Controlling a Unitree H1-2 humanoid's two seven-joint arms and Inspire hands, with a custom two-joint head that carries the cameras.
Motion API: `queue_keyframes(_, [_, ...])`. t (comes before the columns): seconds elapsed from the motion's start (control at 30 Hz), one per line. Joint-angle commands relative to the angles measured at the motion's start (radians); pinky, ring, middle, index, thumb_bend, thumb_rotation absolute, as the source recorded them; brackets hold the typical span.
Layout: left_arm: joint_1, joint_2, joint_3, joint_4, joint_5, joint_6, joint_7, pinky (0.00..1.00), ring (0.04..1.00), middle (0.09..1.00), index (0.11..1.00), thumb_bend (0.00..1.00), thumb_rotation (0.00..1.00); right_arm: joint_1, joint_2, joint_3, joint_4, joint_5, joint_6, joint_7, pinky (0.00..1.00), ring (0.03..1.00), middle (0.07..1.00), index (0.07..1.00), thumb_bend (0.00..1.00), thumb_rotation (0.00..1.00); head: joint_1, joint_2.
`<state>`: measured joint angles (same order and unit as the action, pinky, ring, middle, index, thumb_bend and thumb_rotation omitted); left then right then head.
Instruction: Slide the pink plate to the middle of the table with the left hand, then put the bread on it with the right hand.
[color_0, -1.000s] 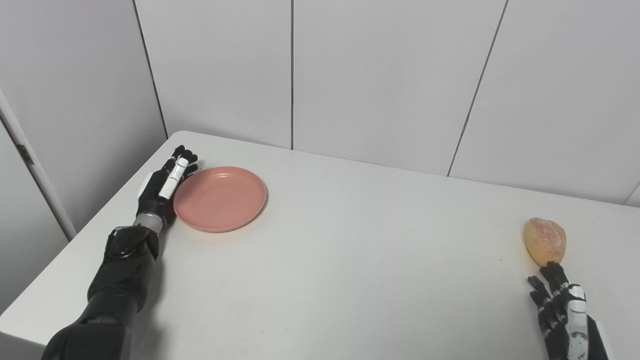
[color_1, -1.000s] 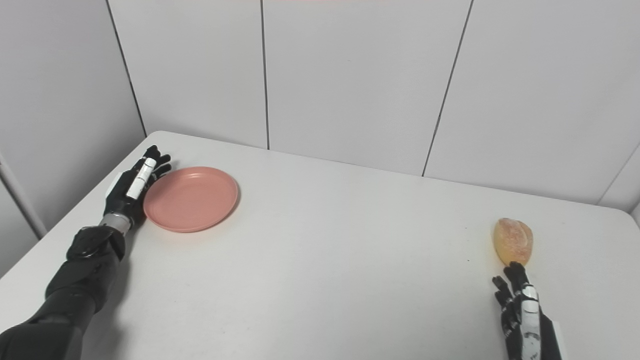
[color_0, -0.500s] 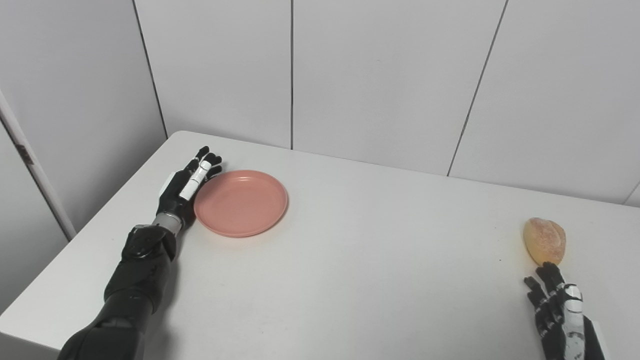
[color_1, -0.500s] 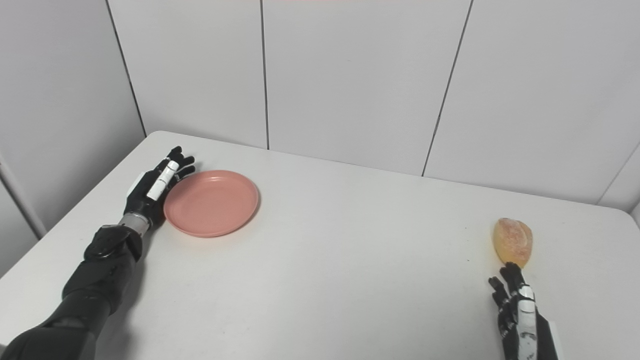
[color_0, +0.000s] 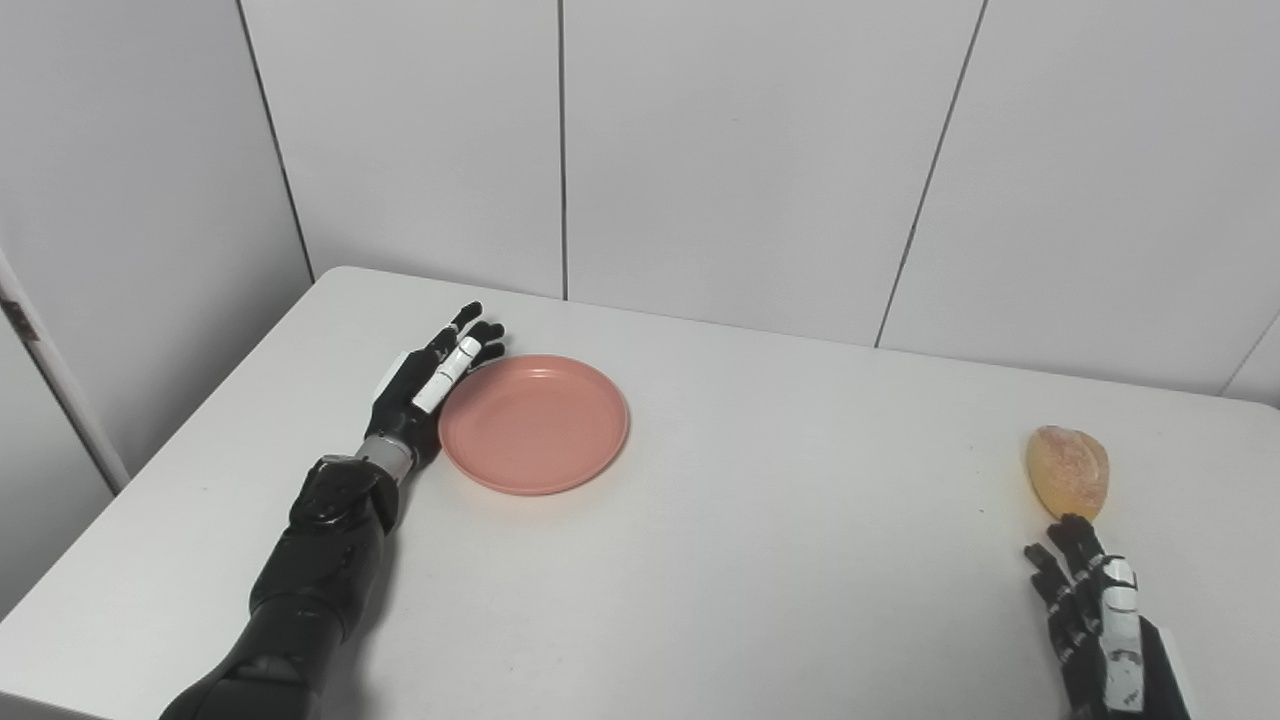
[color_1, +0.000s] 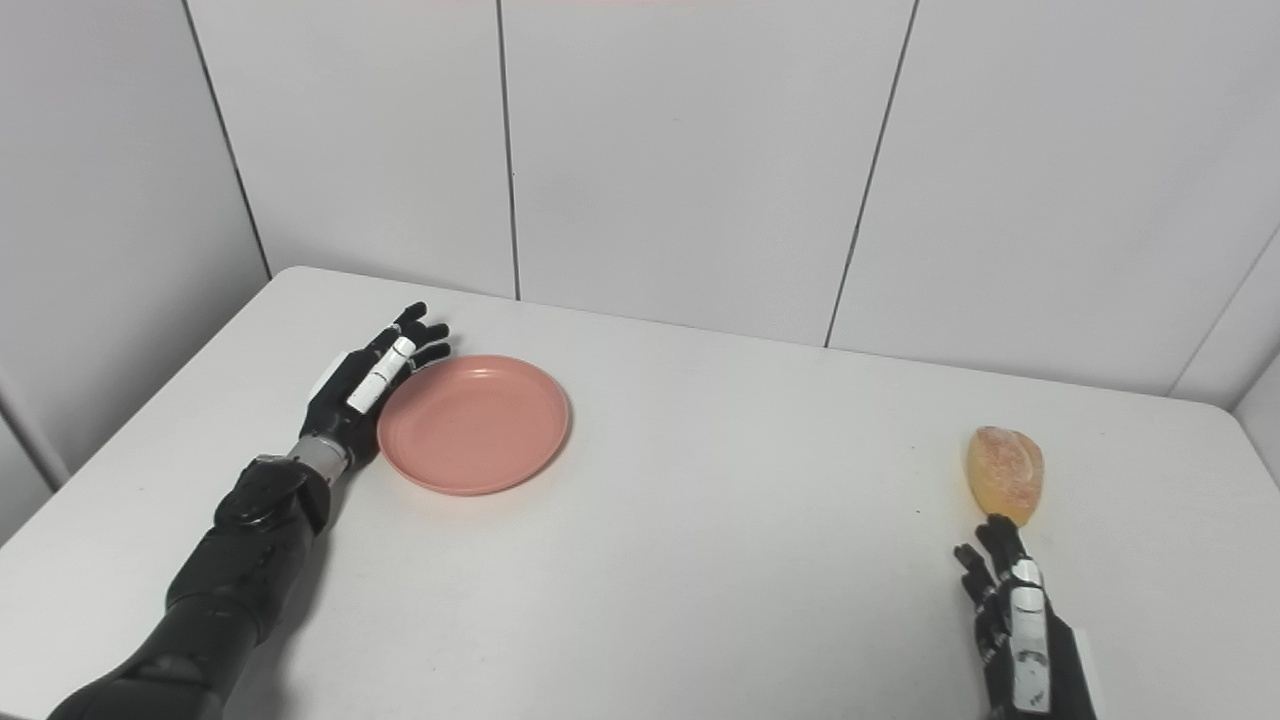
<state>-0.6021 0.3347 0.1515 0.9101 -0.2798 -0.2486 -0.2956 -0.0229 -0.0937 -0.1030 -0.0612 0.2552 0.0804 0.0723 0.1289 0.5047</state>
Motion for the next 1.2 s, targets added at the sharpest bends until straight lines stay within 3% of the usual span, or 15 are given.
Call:
queue_keyframes(0.0, [-0.048,-0.020,-0.016,-0.010,0.016,-0.009,-0.025,0.85,0.872,0.875,0.936,0.86,0.65,-0.002,0.008,0.013,-0.012,-0.006,0.026,0.003,0.97,0.910,0.938,0.924,0.74,0.94,-0.003,0.002])
queue_keyframes(0.5, [-0.054,-0.095,-0.069,0.020,0.051,-0.035,-0.031,0.87,0.876,0.871,0.939,0.86,0.68,-0.003,0.020,0.024,-0.018,-0.032,0.021,-0.011,0.95,0.895,0.933,0.918,0.75,0.94,-0.037,0.014])
queue_keyframes(1.17, [-0.022,-0.187,-0.105,-0.038,0.058,0.012,-0.021,0.85,0.863,0.845,0.918,0.85,0.66,-0.010,0.038,0.036,-0.010,-0.046,0.008,-0.023,0.93,0.889,0.926,0.900,0.78,0.91,-0.068,0.021])
